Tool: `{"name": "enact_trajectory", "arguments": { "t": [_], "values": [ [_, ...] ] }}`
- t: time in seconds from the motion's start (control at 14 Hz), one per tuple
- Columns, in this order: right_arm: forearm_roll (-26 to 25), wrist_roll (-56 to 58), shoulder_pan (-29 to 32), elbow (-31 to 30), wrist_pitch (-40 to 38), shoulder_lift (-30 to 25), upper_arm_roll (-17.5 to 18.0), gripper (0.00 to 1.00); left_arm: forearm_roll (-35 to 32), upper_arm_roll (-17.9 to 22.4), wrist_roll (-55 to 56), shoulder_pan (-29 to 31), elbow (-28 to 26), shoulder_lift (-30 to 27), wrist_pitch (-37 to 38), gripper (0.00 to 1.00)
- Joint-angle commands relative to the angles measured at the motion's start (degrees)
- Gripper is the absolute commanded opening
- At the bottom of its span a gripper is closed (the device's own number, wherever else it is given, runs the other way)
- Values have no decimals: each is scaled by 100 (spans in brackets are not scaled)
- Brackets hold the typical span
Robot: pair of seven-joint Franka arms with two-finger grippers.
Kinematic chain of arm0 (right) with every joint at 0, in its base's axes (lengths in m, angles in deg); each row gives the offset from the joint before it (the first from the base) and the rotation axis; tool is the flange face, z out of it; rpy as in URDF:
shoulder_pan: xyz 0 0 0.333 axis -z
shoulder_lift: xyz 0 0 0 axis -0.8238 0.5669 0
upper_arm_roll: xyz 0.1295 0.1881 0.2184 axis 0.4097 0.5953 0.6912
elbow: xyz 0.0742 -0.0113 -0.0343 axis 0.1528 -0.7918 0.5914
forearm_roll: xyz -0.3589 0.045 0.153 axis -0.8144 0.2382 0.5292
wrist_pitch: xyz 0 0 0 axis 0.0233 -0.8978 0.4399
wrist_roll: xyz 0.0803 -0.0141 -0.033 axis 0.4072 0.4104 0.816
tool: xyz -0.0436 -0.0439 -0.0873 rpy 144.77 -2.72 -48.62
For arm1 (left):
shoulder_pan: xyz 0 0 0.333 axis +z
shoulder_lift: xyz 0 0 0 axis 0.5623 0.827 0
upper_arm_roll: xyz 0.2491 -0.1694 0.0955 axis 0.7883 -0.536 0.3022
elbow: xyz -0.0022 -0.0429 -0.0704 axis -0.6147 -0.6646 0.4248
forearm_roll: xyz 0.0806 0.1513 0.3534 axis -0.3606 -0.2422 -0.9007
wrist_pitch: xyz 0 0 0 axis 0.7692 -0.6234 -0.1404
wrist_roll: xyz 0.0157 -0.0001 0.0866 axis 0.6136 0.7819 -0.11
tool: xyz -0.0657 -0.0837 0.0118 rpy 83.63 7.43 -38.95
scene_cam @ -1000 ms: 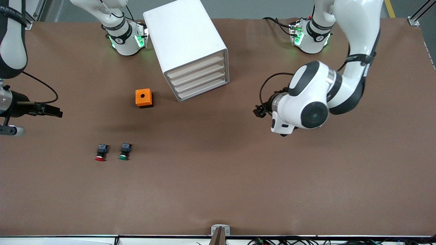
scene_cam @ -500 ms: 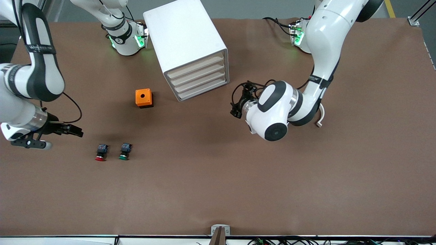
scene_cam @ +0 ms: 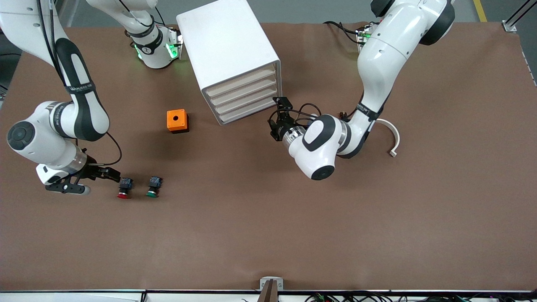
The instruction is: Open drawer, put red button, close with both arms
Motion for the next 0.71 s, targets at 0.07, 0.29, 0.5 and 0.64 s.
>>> {"name": "enact_trajectory", "arguments": {
  "t": [0.07, 0.29, 0.5, 0.64],
  "values": [
    [253, -14, 19, 77, 277, 332, 10, 100, 649, -10, 694, -67, 215, 144, 203, 92],
    [517, -14, -7, 77, 286, 481, 10, 100, 800, -1, 836, -111, 180, 276, 300, 79],
    [517, -5, -68, 94, 304, 605, 18, 100, 809, -1, 924, -155, 171, 390, 300, 63],
    [526, -5, -121, 94, 313, 666, 18, 100, 835, -1, 924, -242, 153, 391, 335, 59]
  ]
}}
